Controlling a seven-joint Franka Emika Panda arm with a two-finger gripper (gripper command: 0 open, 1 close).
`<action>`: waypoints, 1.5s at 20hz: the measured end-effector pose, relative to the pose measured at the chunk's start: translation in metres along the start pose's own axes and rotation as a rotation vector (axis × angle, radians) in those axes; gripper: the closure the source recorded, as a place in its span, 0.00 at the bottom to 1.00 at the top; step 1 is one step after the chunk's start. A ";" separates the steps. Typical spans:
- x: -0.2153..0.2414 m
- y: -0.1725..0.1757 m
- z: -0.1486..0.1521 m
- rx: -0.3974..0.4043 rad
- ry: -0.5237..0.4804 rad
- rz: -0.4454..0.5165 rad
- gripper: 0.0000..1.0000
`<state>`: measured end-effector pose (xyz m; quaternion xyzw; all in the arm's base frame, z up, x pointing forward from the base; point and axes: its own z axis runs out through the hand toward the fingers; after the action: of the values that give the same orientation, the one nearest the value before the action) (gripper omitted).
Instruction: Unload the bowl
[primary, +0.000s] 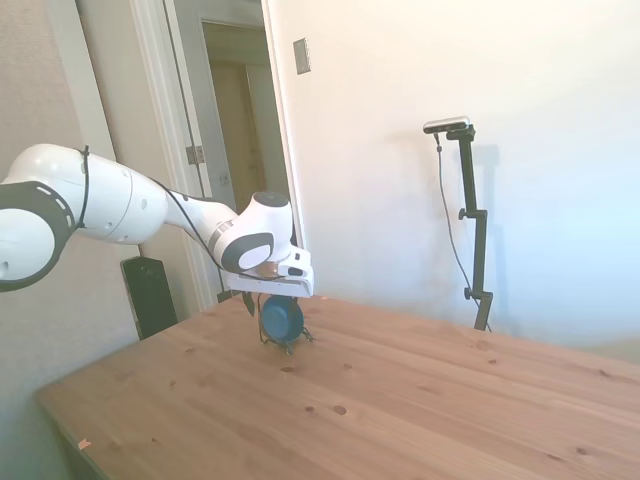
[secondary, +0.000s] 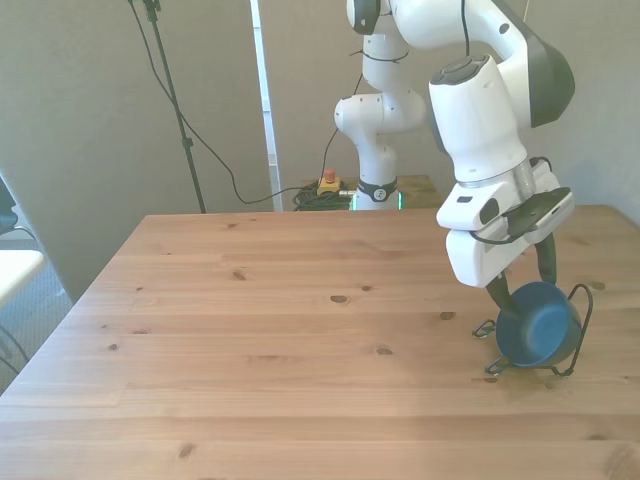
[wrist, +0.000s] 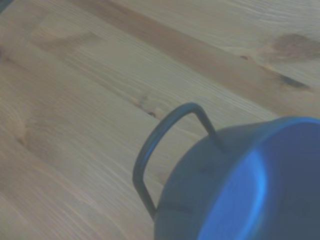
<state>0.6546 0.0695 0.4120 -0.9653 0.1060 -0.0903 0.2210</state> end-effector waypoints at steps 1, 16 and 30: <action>0.000 -0.002 0.001 0.008 -0.002 -0.006 0.00; -0.002 -0.004 0.004 0.057 -0.012 -0.019 1.00; -0.010 -0.002 0.007 0.087 -0.024 -0.016 1.00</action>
<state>0.6470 0.0766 0.4055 -0.9566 0.0917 -0.0850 0.2633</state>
